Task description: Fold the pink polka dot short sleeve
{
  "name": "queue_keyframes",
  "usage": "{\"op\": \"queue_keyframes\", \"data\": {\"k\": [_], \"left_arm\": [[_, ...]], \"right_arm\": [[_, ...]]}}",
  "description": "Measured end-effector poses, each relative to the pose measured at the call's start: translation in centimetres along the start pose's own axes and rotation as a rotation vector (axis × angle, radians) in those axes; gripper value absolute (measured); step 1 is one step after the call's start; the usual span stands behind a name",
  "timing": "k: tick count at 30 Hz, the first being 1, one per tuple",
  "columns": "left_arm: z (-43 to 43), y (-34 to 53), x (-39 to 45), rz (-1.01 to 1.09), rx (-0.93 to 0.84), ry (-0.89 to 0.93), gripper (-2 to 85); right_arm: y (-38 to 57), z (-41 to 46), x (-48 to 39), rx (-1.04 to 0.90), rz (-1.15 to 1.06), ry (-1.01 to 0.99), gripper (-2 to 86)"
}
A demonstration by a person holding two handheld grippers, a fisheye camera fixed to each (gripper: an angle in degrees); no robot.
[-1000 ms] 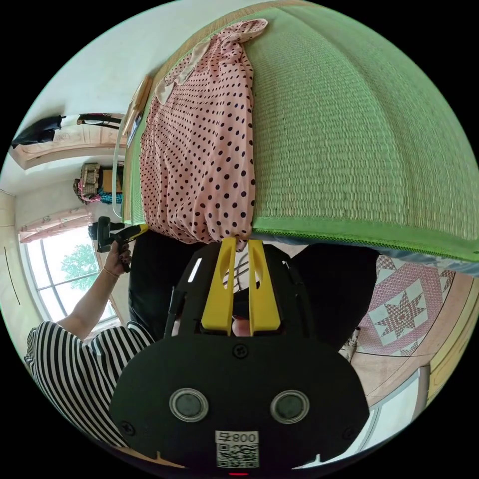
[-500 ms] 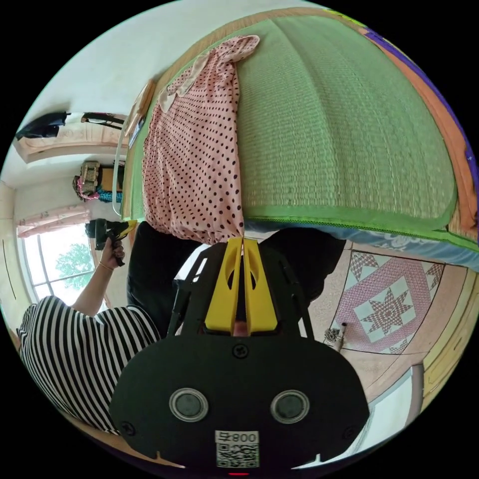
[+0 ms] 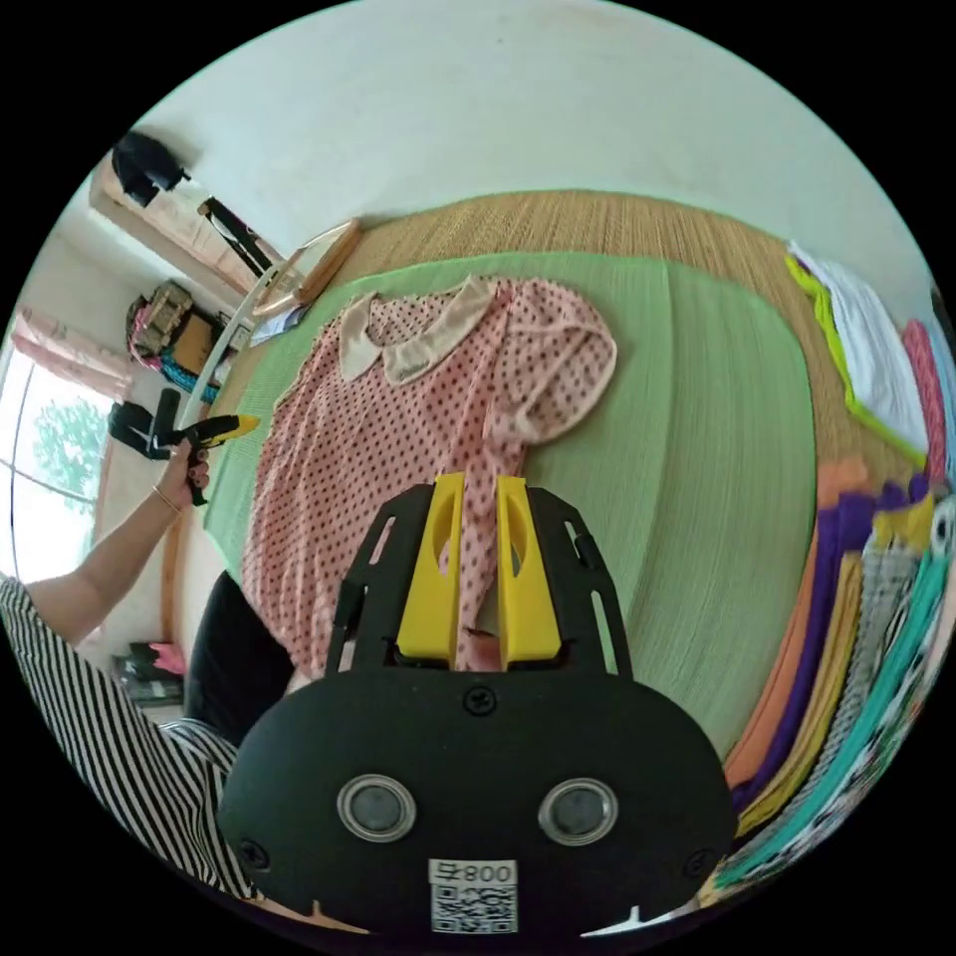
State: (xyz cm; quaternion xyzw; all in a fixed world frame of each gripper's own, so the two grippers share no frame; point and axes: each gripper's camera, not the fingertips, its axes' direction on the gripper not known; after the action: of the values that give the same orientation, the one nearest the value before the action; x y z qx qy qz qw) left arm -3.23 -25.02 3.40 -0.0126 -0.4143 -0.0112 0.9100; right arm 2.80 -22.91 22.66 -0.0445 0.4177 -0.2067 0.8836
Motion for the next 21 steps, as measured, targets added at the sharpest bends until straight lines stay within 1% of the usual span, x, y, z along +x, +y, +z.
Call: {"op": "queue_keyframes", "data": {"k": [2, 6, 8, 13, 16, 19, 21], "left_arm": [[0.4, -2.9, 0.4, 0.014, 0.020, -0.038, 7.2], [1.5, -8.6, 2.0, 0.093, 0.023, -0.202, 7.4], [1.9, -10.4, 2.3, 0.100, 0.036, -0.233, 7.4], [3.3, -13.9, 1.8, 0.059, 0.013, -0.285, 6.3], [3.3, -14.7, 1.7, 0.046, 0.028, -0.291, 3.5], [2.7, -15.4, 2.0, 0.064, 0.029, -0.281, 2.0], [1.7, -15.6, 2.7, 0.086, 0.054, -0.282, 1.4]], "right_arm": [[-5.6, 2.0, -1.6, -0.013, -0.094, 0.116, 6.2], [-11.7, 5.0, -3.5, -0.026, -0.188, 0.193, 7.2], [-14.5, 6.7, -4.6, -0.023, -0.217, 0.227, 7.6], [-18.1, 10.7, -6.0, -0.065, -0.212, 0.272, 7.3], [-19.1, 12.7, -6.1, -0.114, -0.195, 0.279, 5.3], [-19.5, 12.0, -6.6, -0.070, -0.181, 0.282, 1.3], [-19.8, 11.4, -6.8, -0.070, -0.185, 0.284, 0.5]]}}
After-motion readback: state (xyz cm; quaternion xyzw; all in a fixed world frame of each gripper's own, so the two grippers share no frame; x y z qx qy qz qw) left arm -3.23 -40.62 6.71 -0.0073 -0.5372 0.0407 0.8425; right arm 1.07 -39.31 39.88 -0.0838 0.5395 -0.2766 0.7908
